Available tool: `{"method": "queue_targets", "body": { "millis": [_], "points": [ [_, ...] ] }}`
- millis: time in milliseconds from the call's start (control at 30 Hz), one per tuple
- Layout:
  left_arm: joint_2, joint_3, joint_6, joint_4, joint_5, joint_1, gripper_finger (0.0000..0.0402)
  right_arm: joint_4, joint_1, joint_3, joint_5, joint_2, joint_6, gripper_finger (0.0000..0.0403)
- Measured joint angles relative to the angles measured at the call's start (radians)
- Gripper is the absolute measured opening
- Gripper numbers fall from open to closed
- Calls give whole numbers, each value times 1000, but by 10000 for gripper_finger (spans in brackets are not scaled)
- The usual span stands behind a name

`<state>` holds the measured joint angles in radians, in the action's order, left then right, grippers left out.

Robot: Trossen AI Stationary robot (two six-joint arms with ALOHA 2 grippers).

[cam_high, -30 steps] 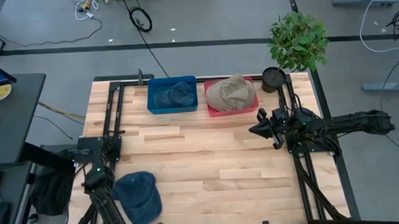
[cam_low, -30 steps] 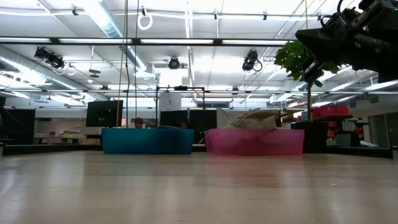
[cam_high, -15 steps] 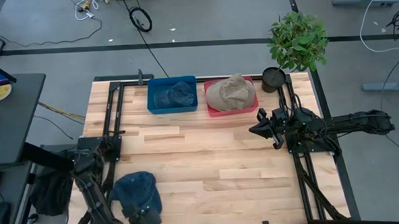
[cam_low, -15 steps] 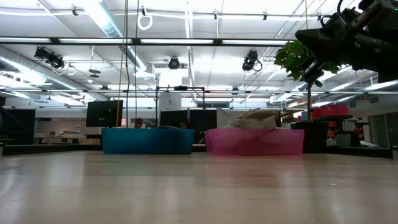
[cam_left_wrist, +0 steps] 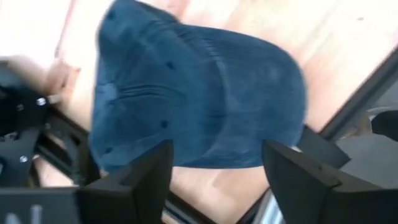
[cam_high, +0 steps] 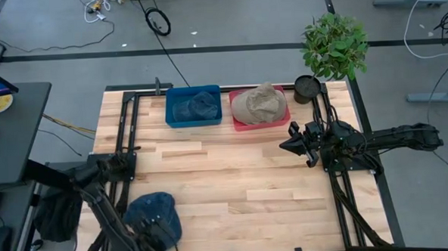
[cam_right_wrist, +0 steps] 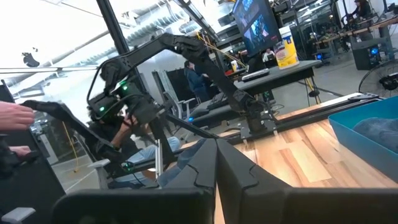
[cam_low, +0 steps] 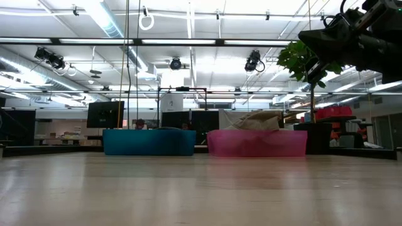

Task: Pick & Place hat
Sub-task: Put the blue cap into the blue bin

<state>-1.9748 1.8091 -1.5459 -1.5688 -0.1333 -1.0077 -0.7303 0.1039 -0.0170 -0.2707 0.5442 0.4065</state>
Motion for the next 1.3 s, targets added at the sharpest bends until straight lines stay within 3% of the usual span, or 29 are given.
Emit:
{"method": "queue_targets", "body": {
  "millis": [133,267,567,900,1300],
  "points": [
    [86,-102,-21,47,0,0,291,0,0,0,0,0,0,11],
    [168,-242,12,249,1,9,314,0,0,0,0,0,0,11],
    [217,-428,14,353,55,9,308,-1,0,0,0,0,0,11],
    [218,-599,38,638,65,13,307,-1,0,0,0,0,0,11],
    [218,-621,46,631,70,29,291,-1,0,0,0,0,0,11]
  ]
}}
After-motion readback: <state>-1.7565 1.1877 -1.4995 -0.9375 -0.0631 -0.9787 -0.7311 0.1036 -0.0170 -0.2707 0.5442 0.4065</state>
